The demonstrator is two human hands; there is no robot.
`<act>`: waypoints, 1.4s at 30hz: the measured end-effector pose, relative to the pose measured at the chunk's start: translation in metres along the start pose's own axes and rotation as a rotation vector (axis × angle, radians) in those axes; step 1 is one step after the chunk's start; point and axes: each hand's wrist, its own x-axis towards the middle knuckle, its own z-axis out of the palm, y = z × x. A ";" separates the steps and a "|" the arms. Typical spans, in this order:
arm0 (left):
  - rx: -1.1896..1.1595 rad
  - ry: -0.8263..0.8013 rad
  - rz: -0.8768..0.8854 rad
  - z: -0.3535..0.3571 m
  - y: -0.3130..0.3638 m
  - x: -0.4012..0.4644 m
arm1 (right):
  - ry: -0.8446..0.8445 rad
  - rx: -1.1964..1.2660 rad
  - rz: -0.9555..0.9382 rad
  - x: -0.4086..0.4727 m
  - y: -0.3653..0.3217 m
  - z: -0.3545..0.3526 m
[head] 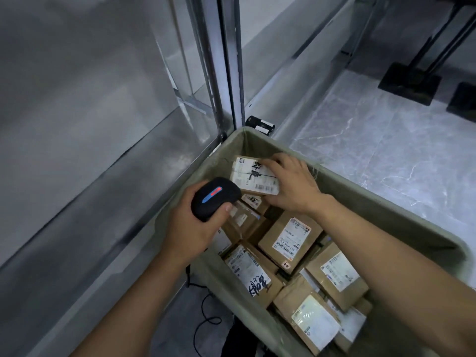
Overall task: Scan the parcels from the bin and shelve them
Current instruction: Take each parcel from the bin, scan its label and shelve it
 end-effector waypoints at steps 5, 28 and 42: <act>-0.068 0.097 0.008 -0.010 0.029 -0.040 | 0.115 -0.042 -0.087 -0.012 -0.025 -0.042; -0.052 0.430 0.062 -0.108 0.074 -0.174 | 0.337 -0.040 -0.363 -0.045 -0.199 -0.103; -0.078 0.615 0.041 -0.142 0.077 -0.240 | 0.466 -0.066 -0.411 -0.068 -0.286 -0.108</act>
